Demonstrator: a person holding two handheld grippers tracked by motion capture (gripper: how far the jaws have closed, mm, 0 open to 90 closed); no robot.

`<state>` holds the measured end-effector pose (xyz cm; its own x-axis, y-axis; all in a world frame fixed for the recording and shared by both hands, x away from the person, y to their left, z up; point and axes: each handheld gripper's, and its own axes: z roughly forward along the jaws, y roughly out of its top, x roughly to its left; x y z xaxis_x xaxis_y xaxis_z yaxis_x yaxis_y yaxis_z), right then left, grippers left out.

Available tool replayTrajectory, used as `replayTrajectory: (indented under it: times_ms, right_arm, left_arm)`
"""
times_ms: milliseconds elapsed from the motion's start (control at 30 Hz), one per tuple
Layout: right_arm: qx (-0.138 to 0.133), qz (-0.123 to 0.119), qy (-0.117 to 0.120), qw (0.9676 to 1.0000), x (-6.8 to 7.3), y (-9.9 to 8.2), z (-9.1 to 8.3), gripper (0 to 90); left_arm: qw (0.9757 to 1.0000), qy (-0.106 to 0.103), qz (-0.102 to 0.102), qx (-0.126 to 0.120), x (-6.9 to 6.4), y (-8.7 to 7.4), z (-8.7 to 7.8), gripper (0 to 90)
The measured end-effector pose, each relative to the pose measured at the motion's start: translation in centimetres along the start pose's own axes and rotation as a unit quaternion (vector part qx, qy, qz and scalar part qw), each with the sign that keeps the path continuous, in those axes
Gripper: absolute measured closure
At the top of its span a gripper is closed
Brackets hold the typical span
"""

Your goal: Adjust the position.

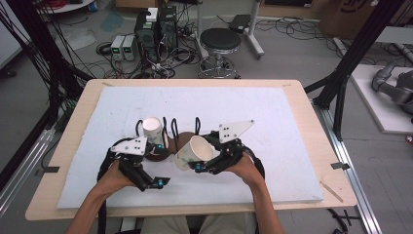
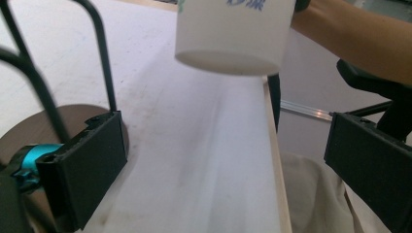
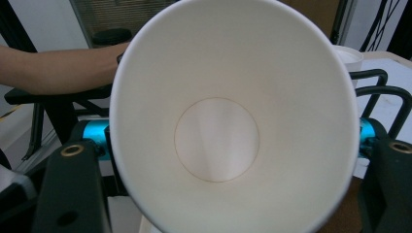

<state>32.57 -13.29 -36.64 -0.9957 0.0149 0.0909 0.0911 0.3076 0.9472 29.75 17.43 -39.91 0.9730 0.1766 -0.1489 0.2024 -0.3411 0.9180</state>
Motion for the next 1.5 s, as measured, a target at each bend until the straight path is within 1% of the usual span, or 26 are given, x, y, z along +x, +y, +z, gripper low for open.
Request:
replayTrajectory:
  times_ms: [100, 167, 300, 467, 500, 600, 633, 700, 767, 867, 900, 1000, 1033, 1067, 1167, 1233, 1267, 1300, 1333, 1367, 1400, 1500]
  right_arm:
    - [0.001, 0.003, -0.002, 1.0, 0.1, 0.0, -0.3, 28.3]
    - [-0.001, -0.001, -0.006, 1.0, 0.1, -0.1, -0.4, 28.3]
    - [-0.001, 0.005, -0.01, 0.9999, 0.0, -0.2, -0.7, 28.3]
    - [0.002, 0.007, -0.014, 0.9999, -0.1, -0.3, -0.8, 28.3]
    - [0.004, 0.006, -0.016, 0.9998, -0.1, -0.4, -0.9, 28.3]
    - [0.011, 0.012, -0.02, 0.9997, -0.2, -0.5, -0.9, 28.3]
    - [0.013, 0.014, -0.017, 0.9997, -0.2, -0.6, -0.9, 28.3]
    - [0.021, 0.013, -0.02, 0.9995, -0.2, -0.6, -0.9, 28.3]
    - [0.023, 0.012, -0.023, 0.9994, -0.3, -0.7, -0.9, 28.3]
    - [0.029, 0.015, -0.026, 0.9991, -0.3, -0.7, -1.0, 28.3]
    - [0.03, 0.014, -0.031, 0.999, -0.3, -0.7, -1.1, 28.3]
    - [0.039, 0.015, -0.035, 0.9985, -0.3, -0.7, -1.1, 28.3]
    - [0.044, 0.018, -0.033, 0.9984, -0.3, -0.6, -1.1, 28.3]
    - [0.048, 0.015, -0.035, 0.9981, -0.3, -0.6, -1.1, 28.3]
    - [0.061, 0.008, -0.041, 0.9972, -0.2, -0.4, -0.9, 28.3]
    - [0.077, 0.004, -0.049, 0.9958, -0.1, -0.3, -0.8, 28.3]
    - [0.086, 0.003, -0.051, 0.9949, -0.1, -0.2, -0.8, 28.3]
    - [0.093, -0.001, -0.053, 0.9942, -0.1, -0.2, -0.7, 28.3]
    - [0.097, -0.002, -0.055, 0.9937, -0.1, -0.2, -0.6, 28.3]
    - [0.101, -0.002, -0.056, 0.9932, -0.1, -0.2, -0.6, 28.3]
    - [0.103, -0.002, -0.059, 0.9929, -0.1, -0.2, -0.6, 28.3]
    - [0.108, -0.001, -0.063, 0.9921, -0.2, -0.2, -0.6, 28.3]
  left_arm:
    - [0.9999, 0.011, -0.002, 0.005, 0.0, -0.5, -1.0, 1.7]
    - [0.9998, 0.018, -0.006, 0.003, -0.1, -0.9, -1.7, 1.7]
    - [0.9994, 0.031, -0.012, 0.0, -0.1, -1.6, -3.0, 1.8]
    - [0.9985, 0.049, -0.024, -0.006, 0.1, -2.4, -4.1, 1.7]
    - [0.9984, 0.052, -0.024, -0.006, 0.2, -2.5, -4.3, 1.8]
    - [0.9971, 0.067, -0.034, -0.007, 0.4, -3.1, -4.9, 1.8]
    - [0.9969, 0.068, -0.038, -0.008, 0.4, -3.3, -5.1, 1.8]
    - [0.9962, 0.077, -0.039, -0.006, 0.5, -3.5, -5.5, 1.8]
    - [0.9955, 0.085, -0.041, -0.005, 0.5, -3.7, -5.9, 1.8]
    - [0.9935, 0.104, -0.045, -0.008, 0.7, -3.9, -6.6, 1.8]
    - [0.9925, 0.112, -0.047, -0.009, 0.7, -4.1, -6.8, 1.8]
    - [0.9881, 0.142, -0.057, -0.016, 1.1, -4.6, -7.3, 1.7]
    - [0.986, 0.154, -0.061, -0.018, 1.2, -4.8, -7.5, 1.8]
    - [0.9842, 0.164, -0.064, -0.02, 1.4, -5.0, -7.6, 1.8]
    - [0.9772, 0.197, -0.076, -0.028, 1.6, -5.5, -7.8, 1.8]
    - [0.9729, 0.213, -0.083, -0.033, 1.8, -5.8, -7.9, 1.8]
    - [0.9704, 0.223, -0.085, -0.037, 1.8, -5.9, -7.9, 1.7]
    - [0.9686, 0.23, -0.088, -0.037, 1.9, -6.0, -8.0, 1.7]
    - [0.9663, 0.237, -0.091, -0.039, 1.9, -6.1, -8.0, 1.7]
    - [0.9635, 0.248, -0.094, -0.04, 2.0, -6.2, -8.1, 1.7]
    - [0.9614, 0.254, -0.096, -0.042, 2.0, -6.3, -8.1, 1.8]
    - [0.9541, 0.277, -0.103, -0.05, 2.1, -6.6, -8.2, 1.7]
